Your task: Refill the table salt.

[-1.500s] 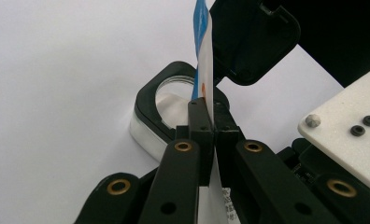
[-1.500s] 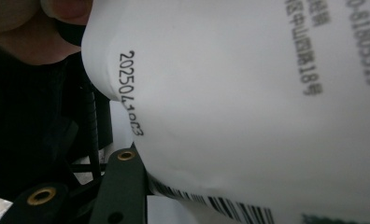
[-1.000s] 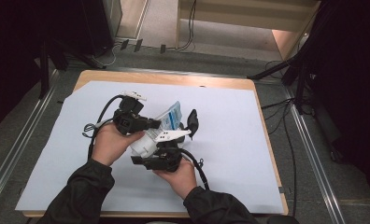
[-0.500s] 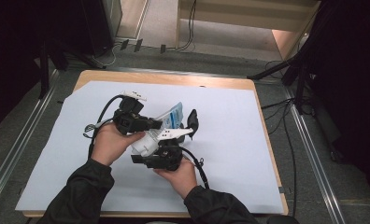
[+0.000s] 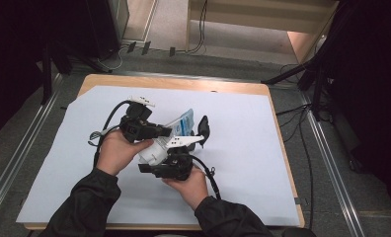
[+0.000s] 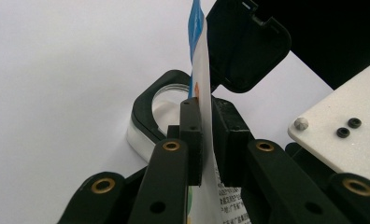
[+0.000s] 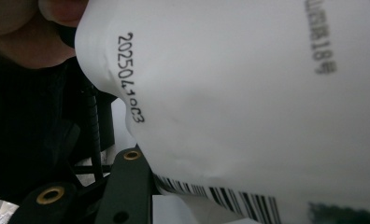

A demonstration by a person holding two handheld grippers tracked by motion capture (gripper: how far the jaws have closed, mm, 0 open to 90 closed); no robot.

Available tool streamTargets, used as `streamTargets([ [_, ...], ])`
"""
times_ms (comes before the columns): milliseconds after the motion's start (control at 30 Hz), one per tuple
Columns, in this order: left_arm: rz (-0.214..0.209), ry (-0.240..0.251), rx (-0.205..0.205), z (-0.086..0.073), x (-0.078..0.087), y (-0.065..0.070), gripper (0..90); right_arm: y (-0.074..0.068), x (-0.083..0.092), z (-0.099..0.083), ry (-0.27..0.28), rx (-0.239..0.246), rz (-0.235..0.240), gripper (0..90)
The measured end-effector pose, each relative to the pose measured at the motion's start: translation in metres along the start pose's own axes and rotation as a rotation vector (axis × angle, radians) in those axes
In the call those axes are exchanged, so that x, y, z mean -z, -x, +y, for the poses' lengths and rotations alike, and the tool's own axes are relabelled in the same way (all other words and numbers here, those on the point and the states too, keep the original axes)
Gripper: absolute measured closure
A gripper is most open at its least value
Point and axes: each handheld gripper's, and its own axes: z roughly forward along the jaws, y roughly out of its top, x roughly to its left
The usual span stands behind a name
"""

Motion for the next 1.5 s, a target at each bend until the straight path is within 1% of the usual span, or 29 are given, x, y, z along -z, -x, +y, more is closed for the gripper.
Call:
streamTargets([
  [133, 0.000, 0.001, -0.001, 0.000, 0.001, 0.000, 83.8, 0.001, 0.000, 0.001, 0.004, -0.005, 0.009, 64.1],
  [200, 0.003, 0.001, -0.003, 0.000, 0.001, 0.001, 83.4, 0.001, 0.000, 0.001, 0.009, -0.021, 0.024, 64.3],
  [333, 0.009, 0.000, -0.006, 0.001, 0.001, 0.001, 83.7, 0.002, 0.000, 0.001, 0.008, -0.019, 0.021, 64.3],
  [400, 0.015, 0.002, -0.011, 0.001, 0.000, 0.002, 85.4, 0.001, 0.000, 0.001, 0.007, -0.014, 0.017, 64.3],
  [467, 0.016, -0.001, -0.012, 0.001, 0.000, 0.002, 88.2, 0.000, 0.000, 0.001, 0.001, 0.001, 0.001, 64.2],
  [600, 0.022, -0.004, -0.011, 0.001, 0.000, 0.003, 89.8, -0.002, -0.002, 0.001, -0.007, 0.019, -0.024, 63.9],
  [633, 0.022, -0.005, -0.015, 0.001, 0.000, 0.003, 90.0, -0.003, -0.002, 0.001, -0.010, 0.025, -0.032, 63.6],
  [733, 0.025, -0.016, -0.010, 0.002, 0.001, 0.003, 90.0, -0.005, -0.003, 0.001, -0.009, 0.038, -0.050, 62.1],
  [767, 0.020, -0.023, -0.006, 0.002, 0.001, 0.001, 90.0, -0.006, -0.003, 0.000, -0.012, 0.045, -0.055, 61.2],
  [800, 0.021, -0.027, -0.001, 0.003, 0.002, 0.000, 90.0, -0.007, -0.004, 0.000, -0.016, 0.062, -0.062, 60.6],
  [933, 0.018, -0.028, 0.005, 0.003, 0.002, 0.000, 90.0, -0.011, -0.004, 0.000, -0.020, 0.096, -0.093, 60.3],
  [1033, 0.020, -0.025, 0.009, 0.004, 0.001, 0.000, 90.0, -0.012, -0.004, 0.000, -0.030, 0.108, -0.116, 60.5],
  [1200, 0.017, -0.034, 0.012, 0.006, 0.001, -0.002, 90.0, -0.011, -0.005, 0.001, -0.025, 0.102, -0.113, 60.0],
  [1267, 0.020, -0.045, 0.012, 0.008, 0.000, -0.001, 90.0, -0.011, -0.005, 0.002, -0.025, 0.094, -0.107, 59.2],
  [1300, 0.022, -0.045, 0.008, 0.008, 0.000, -0.002, 90.0, -0.011, -0.005, 0.002, -0.023, 0.090, -0.100, 59.0],
  [1400, 0.020, -0.049, 0.011, 0.010, -0.001, -0.001, 90.0, -0.010, -0.004, 0.002, -0.022, 0.086, -0.097, 59.0],
  [1500, 0.023, -0.058, 0.010, 0.011, -0.002, -0.001, 90.0, -0.009, -0.003, 0.003, -0.018, 0.064, -0.081, 60.5],
])
